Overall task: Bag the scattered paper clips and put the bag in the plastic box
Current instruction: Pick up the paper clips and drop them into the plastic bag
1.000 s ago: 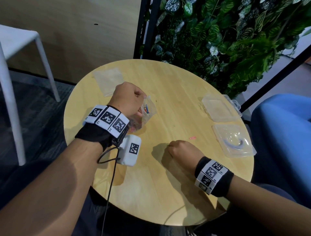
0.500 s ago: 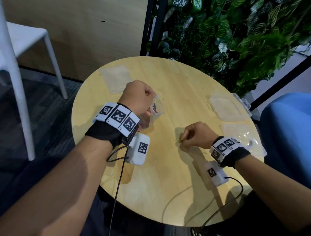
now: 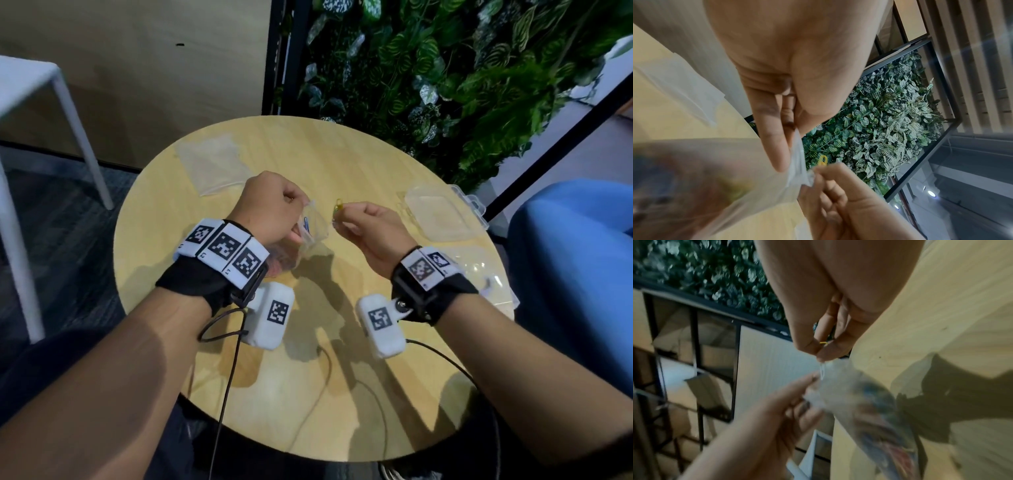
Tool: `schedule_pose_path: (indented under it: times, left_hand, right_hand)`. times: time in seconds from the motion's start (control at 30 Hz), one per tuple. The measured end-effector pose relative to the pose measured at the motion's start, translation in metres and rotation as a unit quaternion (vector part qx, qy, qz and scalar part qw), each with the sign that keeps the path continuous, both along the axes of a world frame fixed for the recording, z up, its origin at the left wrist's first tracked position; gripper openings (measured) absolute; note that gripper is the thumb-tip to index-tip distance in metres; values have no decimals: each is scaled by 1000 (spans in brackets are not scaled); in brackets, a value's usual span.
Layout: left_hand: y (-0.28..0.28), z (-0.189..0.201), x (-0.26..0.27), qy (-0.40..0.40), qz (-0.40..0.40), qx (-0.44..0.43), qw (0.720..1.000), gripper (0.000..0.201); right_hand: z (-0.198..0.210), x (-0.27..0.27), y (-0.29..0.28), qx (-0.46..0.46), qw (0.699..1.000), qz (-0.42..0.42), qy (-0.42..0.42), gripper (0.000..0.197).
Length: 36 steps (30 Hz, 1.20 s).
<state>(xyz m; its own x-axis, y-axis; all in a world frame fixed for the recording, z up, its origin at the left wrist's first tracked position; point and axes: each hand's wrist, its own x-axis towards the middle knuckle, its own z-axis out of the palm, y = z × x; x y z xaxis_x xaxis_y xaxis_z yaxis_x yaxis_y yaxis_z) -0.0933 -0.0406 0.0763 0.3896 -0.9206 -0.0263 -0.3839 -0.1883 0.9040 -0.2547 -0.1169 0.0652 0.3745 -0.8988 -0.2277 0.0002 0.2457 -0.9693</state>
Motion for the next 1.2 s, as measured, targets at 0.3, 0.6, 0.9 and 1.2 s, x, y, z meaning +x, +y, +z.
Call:
schedule_pose_path:
  times: [0.3, 0.6, 0.9, 1.2]
  left_hand:
    - [-1, 0, -7, 17, -32, -7, 999, 18]
    - [2, 5, -10, 0, -70, -2, 998, 19]
    - [4, 10, -10, 3, -123, 10, 992, 19]
    - [1, 7, -12, -10, -129, 6, 992, 19]
  right_hand:
    - [18, -10, -3, -360, 871, 192, 274, 16]
    - [-20, -103, -54, -306, 733, 246, 556, 21]
    - [-56, -116, -46, -236, 783, 197, 540, 10]
    - [-5, -76, -1, -225, 937, 174, 202, 15]
